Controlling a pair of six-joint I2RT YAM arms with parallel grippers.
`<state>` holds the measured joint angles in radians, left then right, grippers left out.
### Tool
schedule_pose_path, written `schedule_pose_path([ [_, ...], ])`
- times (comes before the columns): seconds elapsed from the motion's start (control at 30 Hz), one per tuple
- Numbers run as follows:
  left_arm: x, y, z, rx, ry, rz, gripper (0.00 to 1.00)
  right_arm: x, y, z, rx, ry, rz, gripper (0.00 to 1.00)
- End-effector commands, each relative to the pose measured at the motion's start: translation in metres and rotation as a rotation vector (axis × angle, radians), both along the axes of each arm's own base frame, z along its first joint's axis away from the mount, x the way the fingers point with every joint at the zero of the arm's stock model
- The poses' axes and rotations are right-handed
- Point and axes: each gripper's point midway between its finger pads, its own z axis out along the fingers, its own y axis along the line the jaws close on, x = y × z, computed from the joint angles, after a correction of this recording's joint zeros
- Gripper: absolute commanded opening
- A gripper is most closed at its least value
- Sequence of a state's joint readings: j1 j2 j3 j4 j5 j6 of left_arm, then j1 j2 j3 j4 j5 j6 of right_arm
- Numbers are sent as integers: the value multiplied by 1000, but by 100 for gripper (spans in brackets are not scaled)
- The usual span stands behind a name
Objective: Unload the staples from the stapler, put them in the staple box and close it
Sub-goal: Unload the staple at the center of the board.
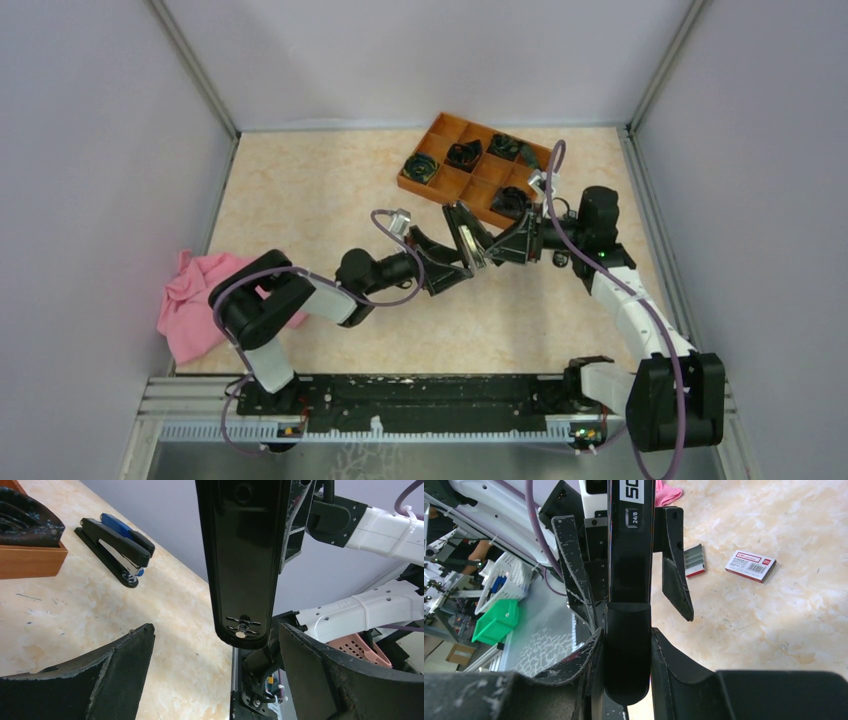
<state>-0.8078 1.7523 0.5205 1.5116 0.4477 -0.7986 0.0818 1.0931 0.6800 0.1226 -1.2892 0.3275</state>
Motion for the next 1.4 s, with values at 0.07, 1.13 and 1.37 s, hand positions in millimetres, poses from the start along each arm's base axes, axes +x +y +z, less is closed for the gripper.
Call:
schedule_pose_path([
  [0.07, -16, 10, 65, -221, -181, -9, 98, -5, -1, 23, 25, -135, 45, 0],
  [1.13, -29, 7, 74, -193, -353, -116, 0, -5, -2, 6, -18, -125, 62, 0],
  [1.37, -13, 33, 25, 23, -499, -99, 0, -1, -22, -35, -297, -262, 72, 0],
])
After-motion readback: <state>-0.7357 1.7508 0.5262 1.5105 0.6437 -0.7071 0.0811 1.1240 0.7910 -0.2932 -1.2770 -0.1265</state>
